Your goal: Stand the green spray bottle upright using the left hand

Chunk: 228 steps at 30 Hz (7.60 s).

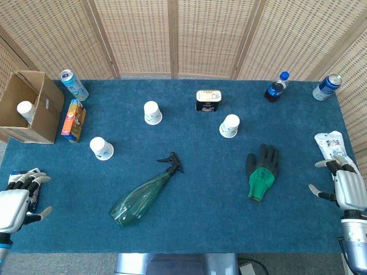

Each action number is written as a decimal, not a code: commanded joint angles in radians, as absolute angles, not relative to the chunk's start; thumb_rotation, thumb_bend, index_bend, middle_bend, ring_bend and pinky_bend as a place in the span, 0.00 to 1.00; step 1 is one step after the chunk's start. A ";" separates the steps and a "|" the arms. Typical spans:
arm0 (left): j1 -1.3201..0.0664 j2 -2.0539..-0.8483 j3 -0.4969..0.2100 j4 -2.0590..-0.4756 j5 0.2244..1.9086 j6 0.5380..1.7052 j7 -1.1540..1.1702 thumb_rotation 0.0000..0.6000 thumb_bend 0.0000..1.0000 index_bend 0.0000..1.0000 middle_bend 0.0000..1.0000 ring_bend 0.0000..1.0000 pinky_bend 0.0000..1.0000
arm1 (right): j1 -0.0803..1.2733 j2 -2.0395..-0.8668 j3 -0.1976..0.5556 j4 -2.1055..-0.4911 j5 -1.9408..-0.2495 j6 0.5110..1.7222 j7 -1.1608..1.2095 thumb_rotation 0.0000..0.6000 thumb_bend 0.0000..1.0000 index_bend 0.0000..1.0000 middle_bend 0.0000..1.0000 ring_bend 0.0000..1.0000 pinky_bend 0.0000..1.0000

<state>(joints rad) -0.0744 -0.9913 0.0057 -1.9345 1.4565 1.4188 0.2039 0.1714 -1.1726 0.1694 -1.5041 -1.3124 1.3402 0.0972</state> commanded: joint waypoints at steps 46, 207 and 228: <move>-0.374 -0.982 -0.024 -2.203 1.337 1.025 0.323 1.00 0.25 0.16 0.20 0.18 0.22 | 0.152 -1.202 0.146 -1.445 -1.317 1.315 0.191 1.00 0.22 0.36 0.35 0.12 0.28; -0.607 -1.424 -0.097 -1.905 1.233 1.339 0.123 1.00 0.39 0.44 0.42 0.42 0.54 | 0.107 -1.192 0.104 -1.406 -1.442 1.370 0.539 1.00 0.21 0.33 0.35 0.10 0.28; -0.483 -1.569 -0.095 -1.465 1.508 1.408 -0.679 1.00 0.39 0.42 0.38 0.38 0.53 | 0.118 -1.193 0.111 -1.452 -1.428 1.361 0.495 1.00 0.21 0.32 0.35 0.10 0.28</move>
<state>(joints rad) -0.4920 -1.5334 -0.0905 -1.5060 1.4712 1.3830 -0.6376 0.1179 -1.1926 0.1107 -1.4513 -1.4287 1.3615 0.4955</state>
